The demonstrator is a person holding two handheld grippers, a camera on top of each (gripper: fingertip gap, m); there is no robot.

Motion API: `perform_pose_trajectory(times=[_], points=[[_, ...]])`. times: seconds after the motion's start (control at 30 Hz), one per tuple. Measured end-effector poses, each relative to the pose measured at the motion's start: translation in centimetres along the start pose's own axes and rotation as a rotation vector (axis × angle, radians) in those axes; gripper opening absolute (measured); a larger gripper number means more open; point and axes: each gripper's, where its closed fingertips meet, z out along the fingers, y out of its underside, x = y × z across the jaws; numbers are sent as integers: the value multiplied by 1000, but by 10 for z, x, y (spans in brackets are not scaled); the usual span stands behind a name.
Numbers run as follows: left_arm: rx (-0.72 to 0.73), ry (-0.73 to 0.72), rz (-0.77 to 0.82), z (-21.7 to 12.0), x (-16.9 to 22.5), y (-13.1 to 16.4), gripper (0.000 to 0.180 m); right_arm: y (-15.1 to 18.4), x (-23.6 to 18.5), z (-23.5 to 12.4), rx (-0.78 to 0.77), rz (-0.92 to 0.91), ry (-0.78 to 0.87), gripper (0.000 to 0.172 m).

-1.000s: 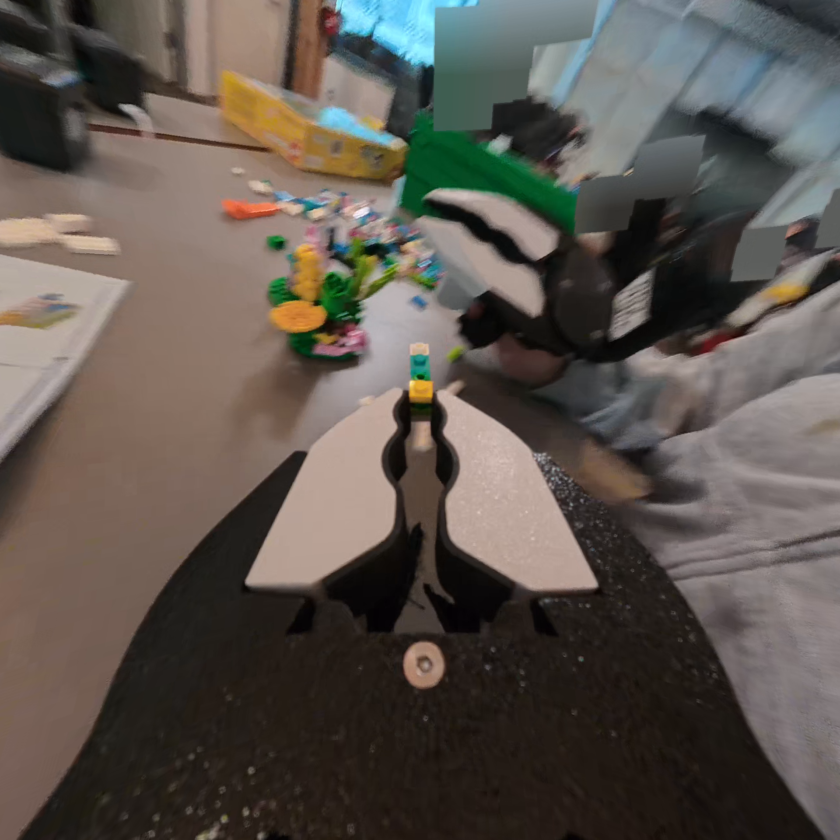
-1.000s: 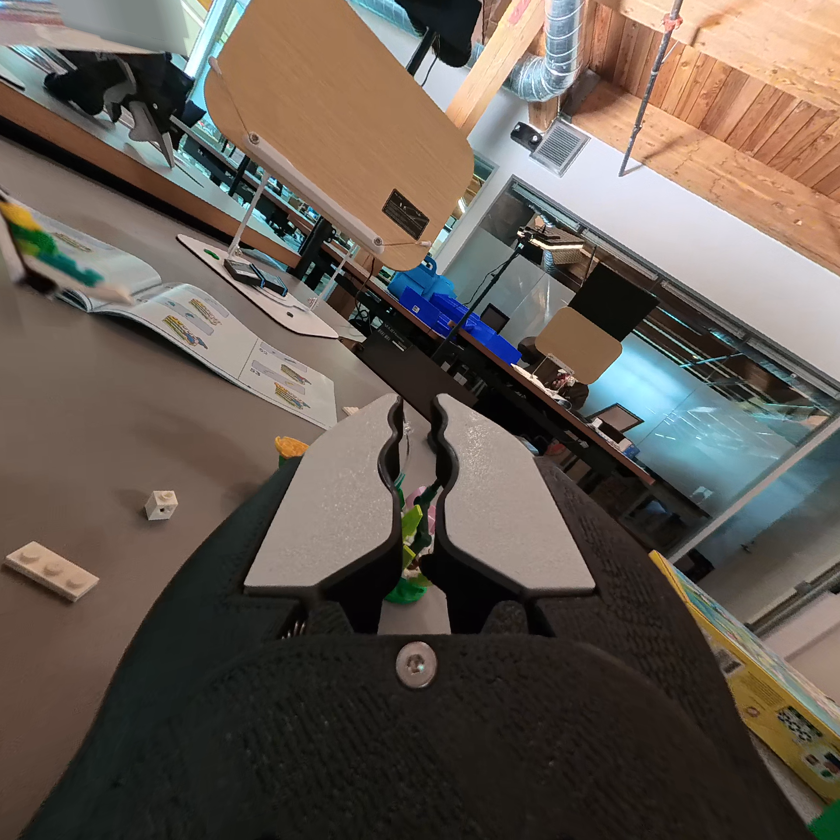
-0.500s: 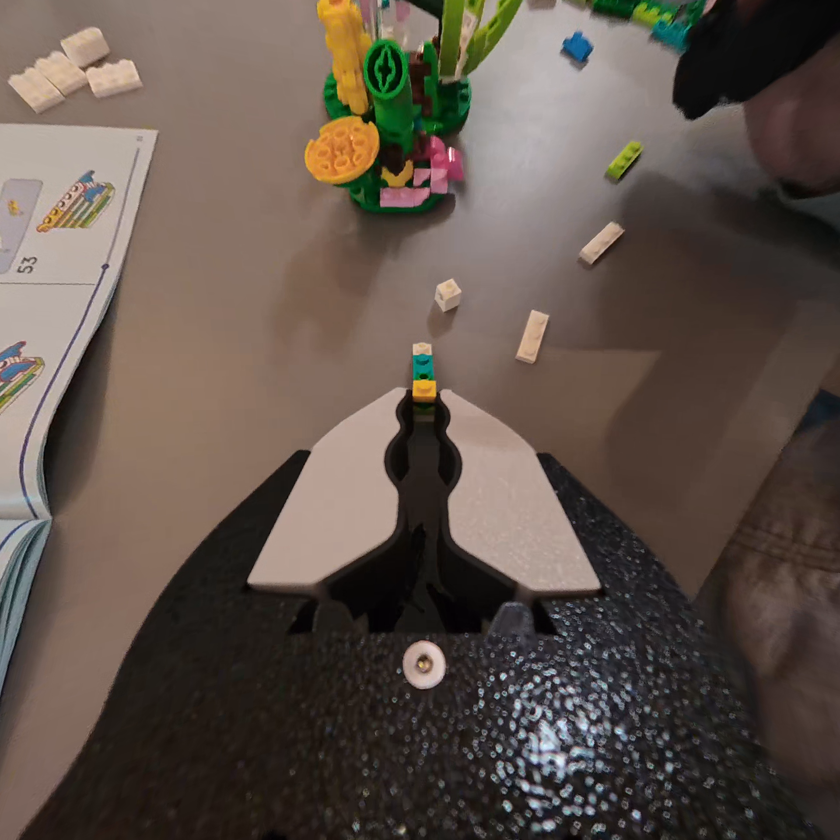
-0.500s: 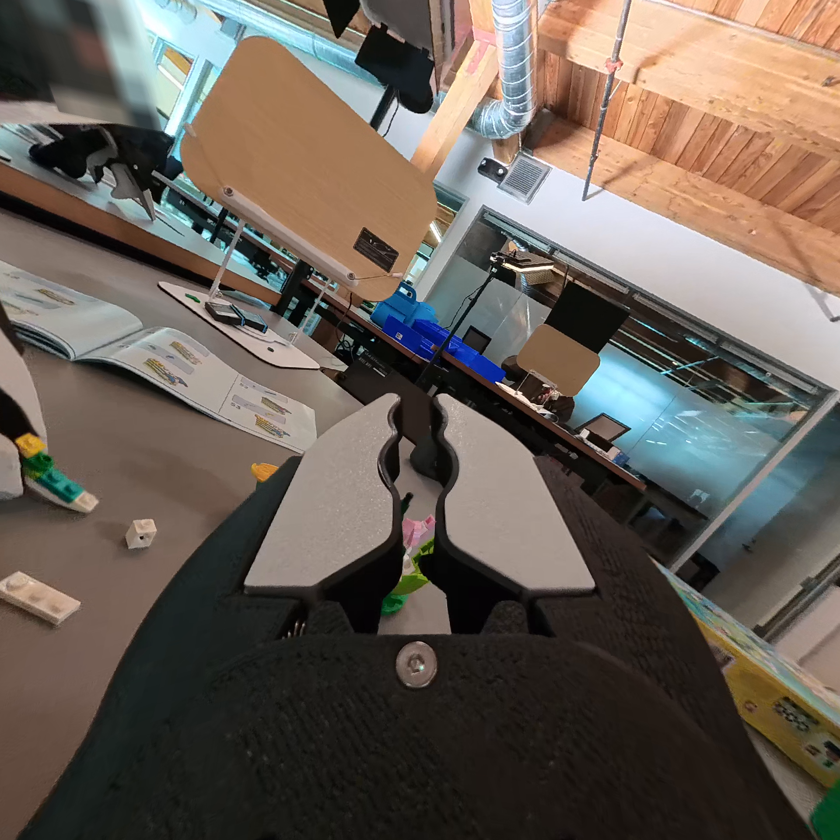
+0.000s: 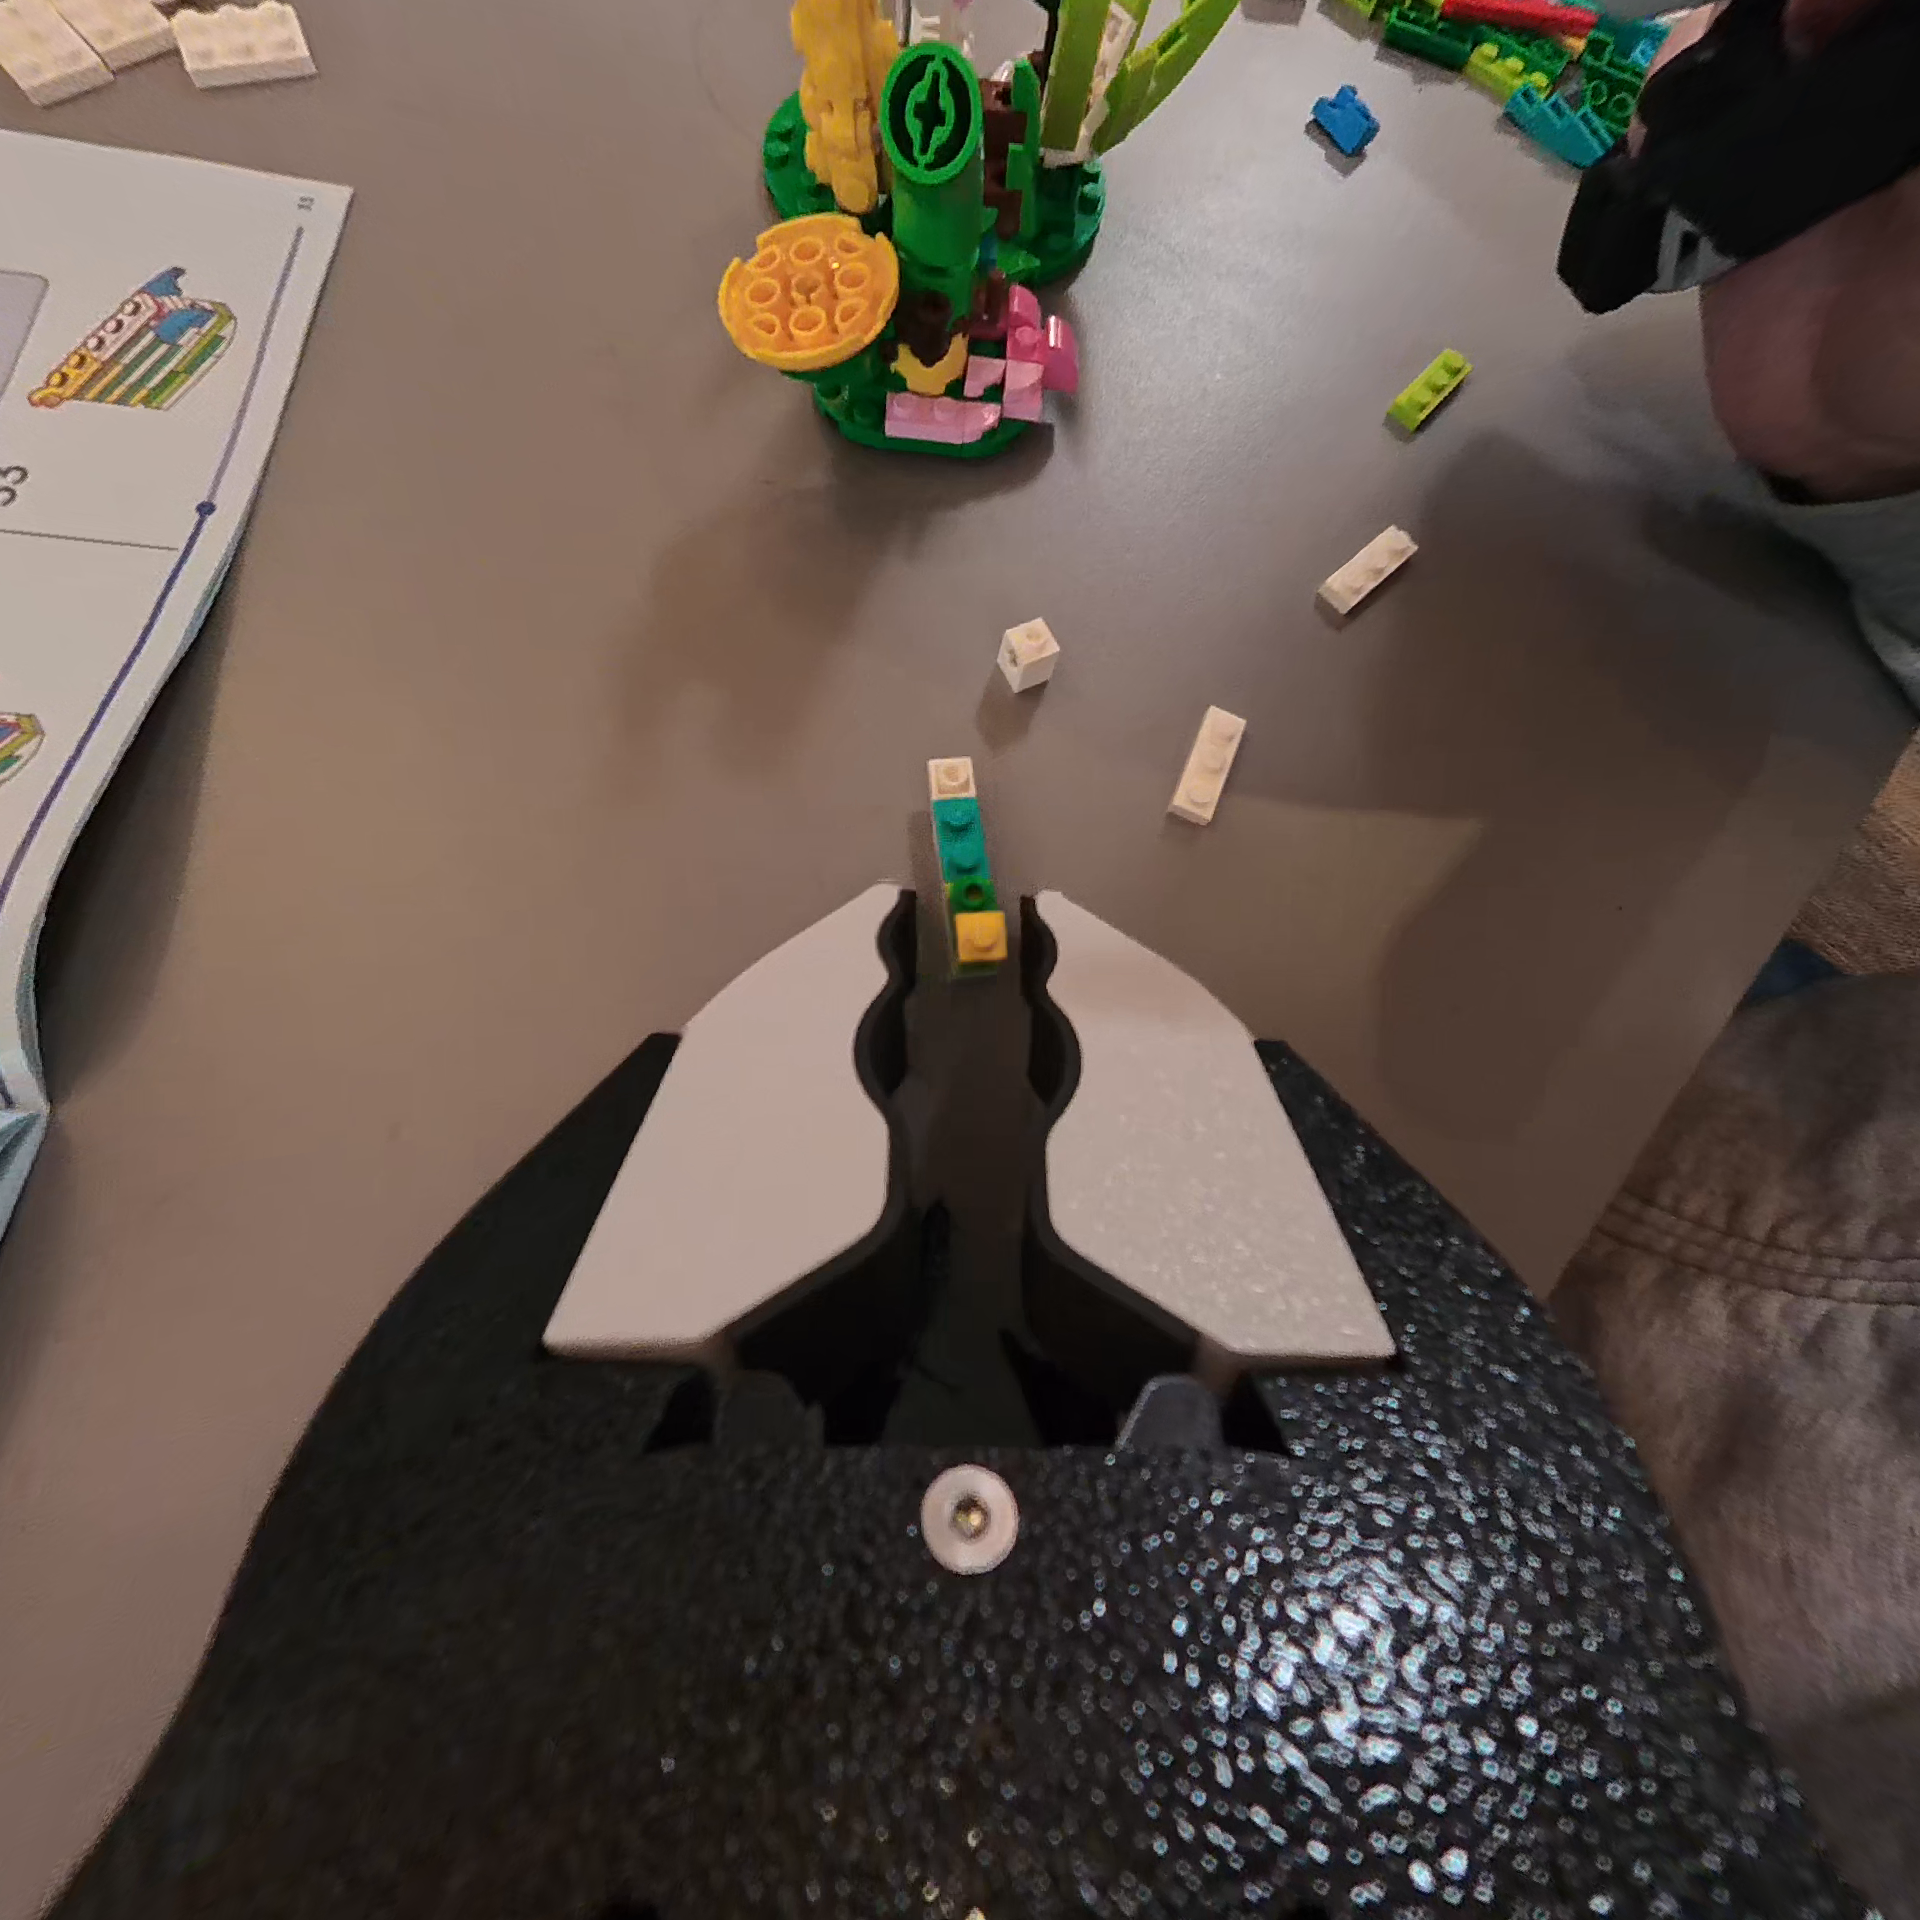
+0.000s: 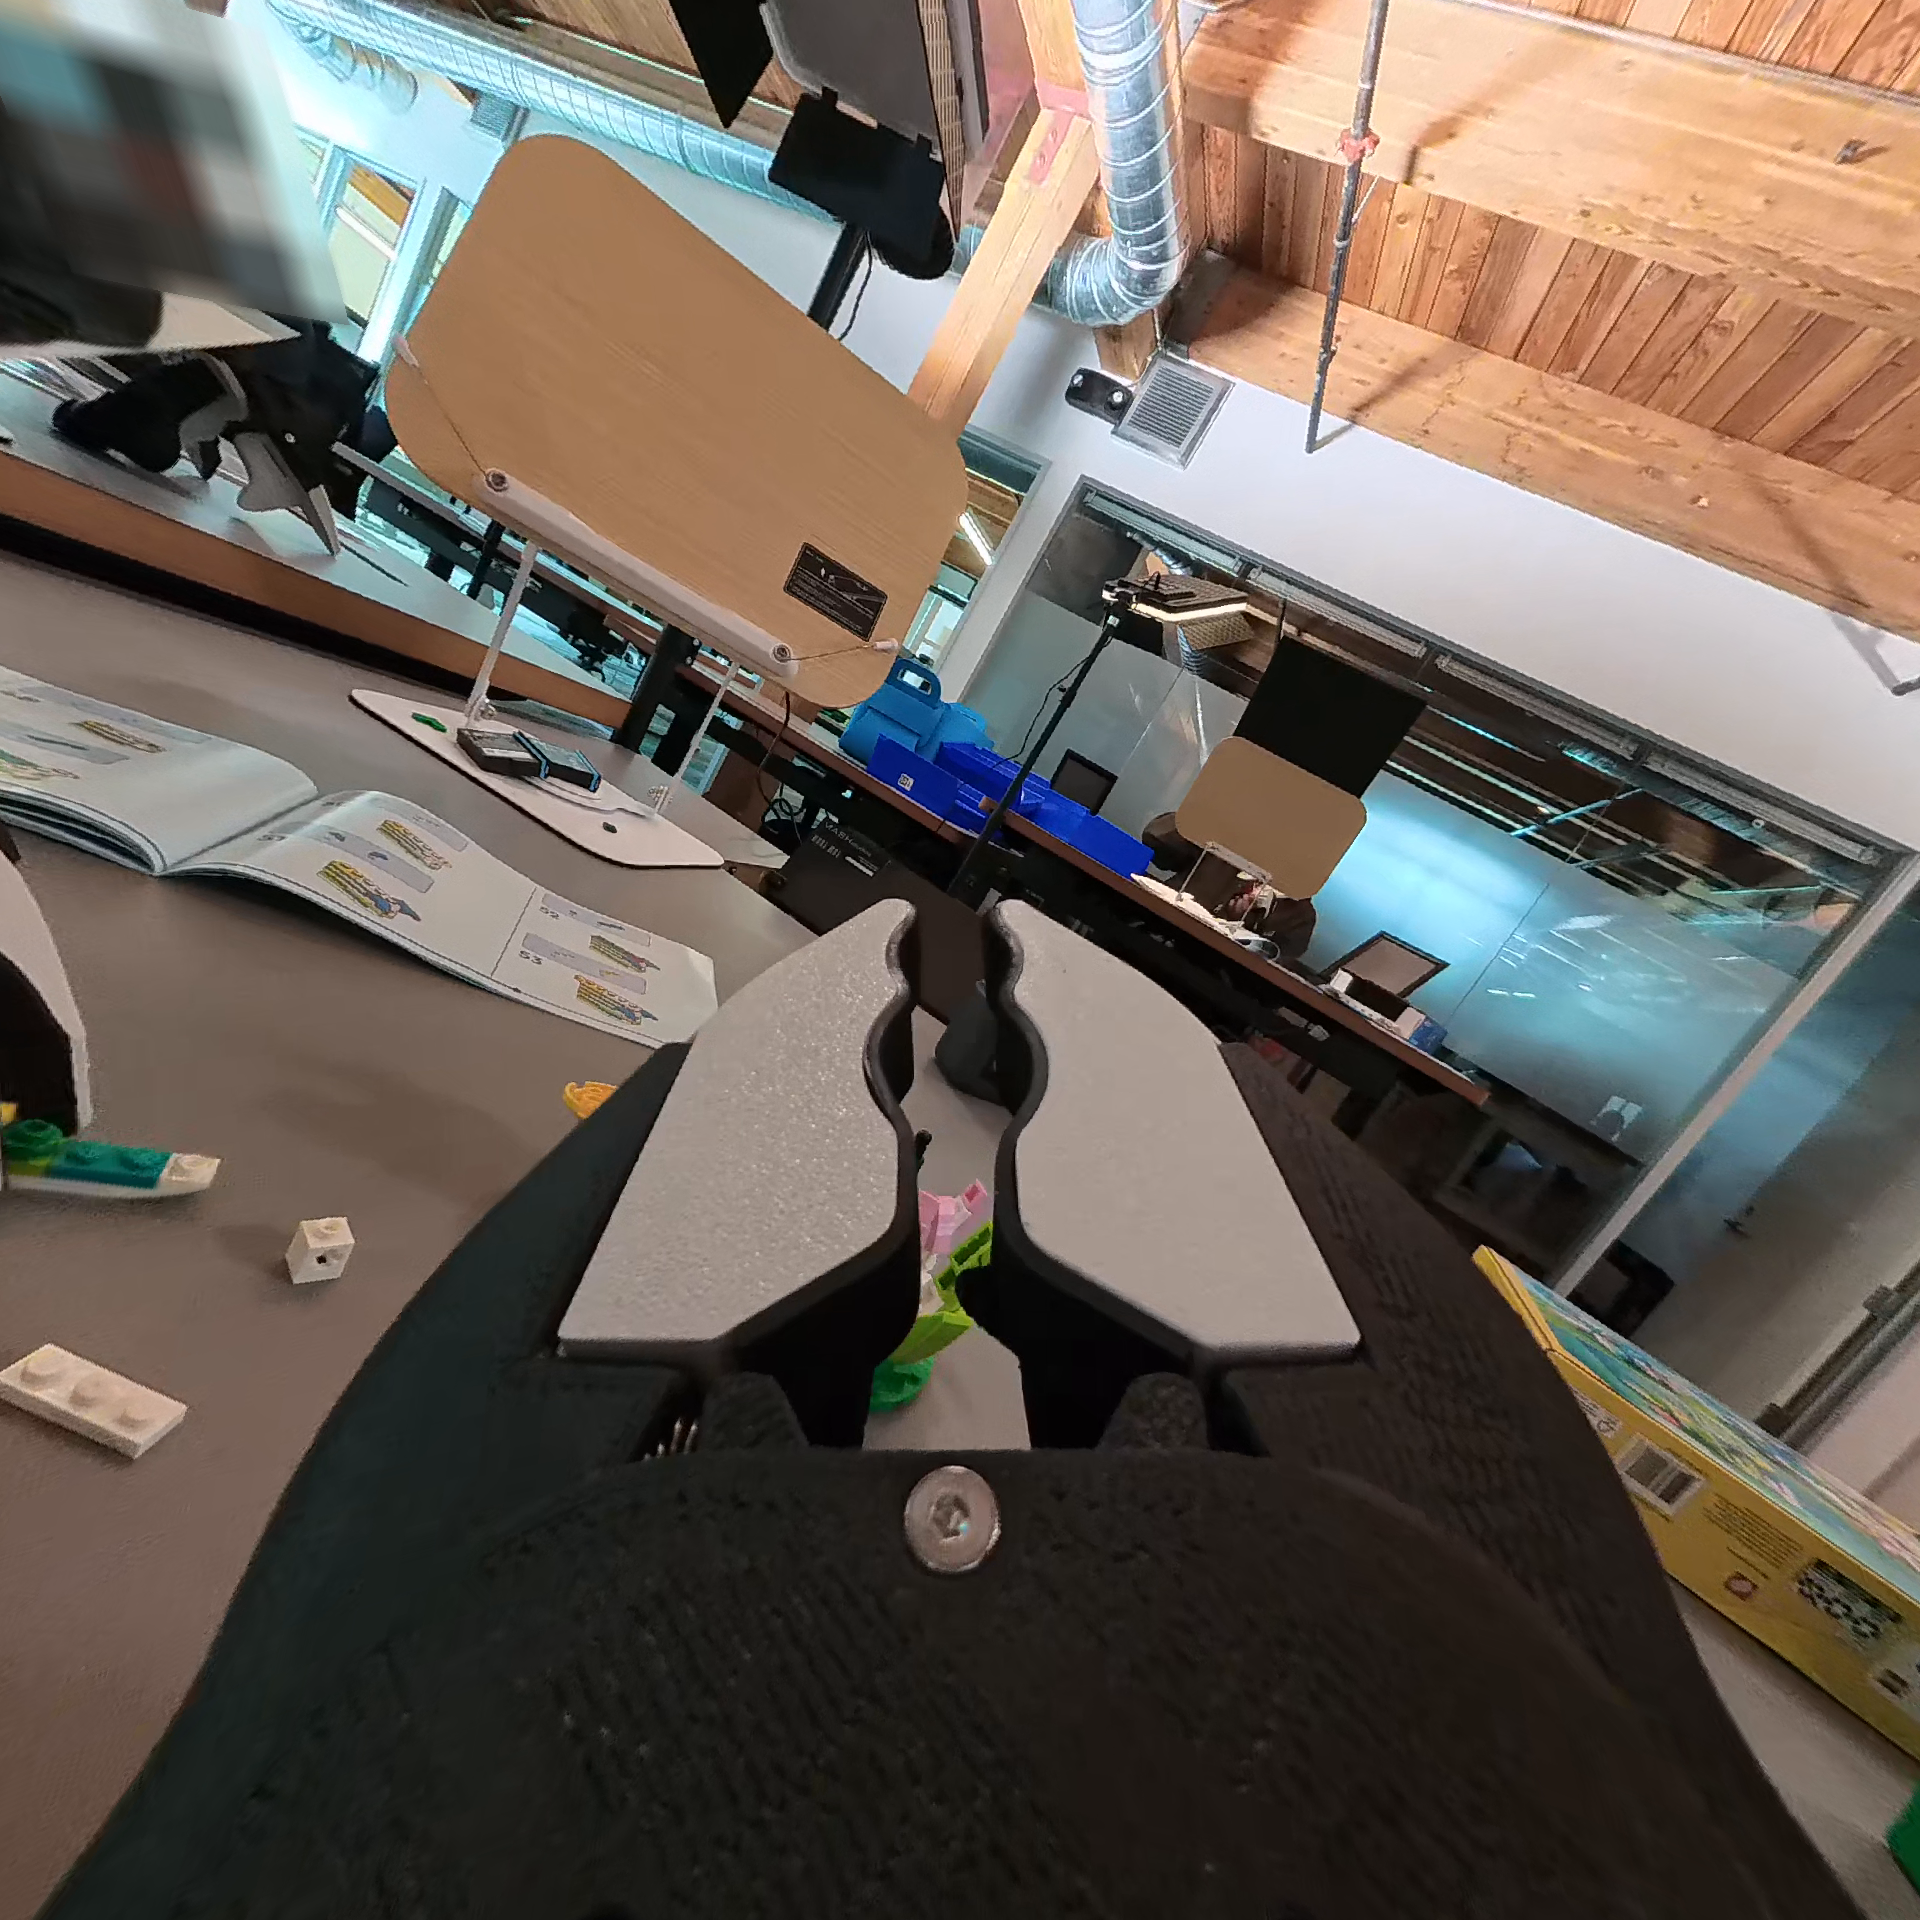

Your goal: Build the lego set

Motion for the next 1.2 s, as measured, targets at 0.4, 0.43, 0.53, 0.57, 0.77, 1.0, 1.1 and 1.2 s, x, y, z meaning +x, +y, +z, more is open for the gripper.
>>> perform_pose_trajectory(times=[0.4,0.43,0.53,0.57,0.77,1.0,1.1,1.2], points=[[197,-141,43,-68,-16,-4,27,2,-6,-1,-5,-1,-38,8],[220,-217,60,-83,-31,-4,27,2,-12,-2,-2,9,-74,6],[388,-476,8,-141,-84,-10,29,0,-28,-3,7,24,-166,5],[484,-553,-41,-164,-101,-12,29,2,-34,-3,0,6,-188,5],[1030,-1010,-170,-279,-160,20,12,-2,-64,-7,5,-150,-287,10],[1165,-1167,-157,-295,-163,37,0,-27,-140,2,1,-195,-613,15],[1151,-1099,-82,-277,-157,26,0,-40,-173,19,-15,-246,-755,18],[1125,-1090,-16,-273,-151,22,0,-43,-198,42,-61,-318,-877,21]])
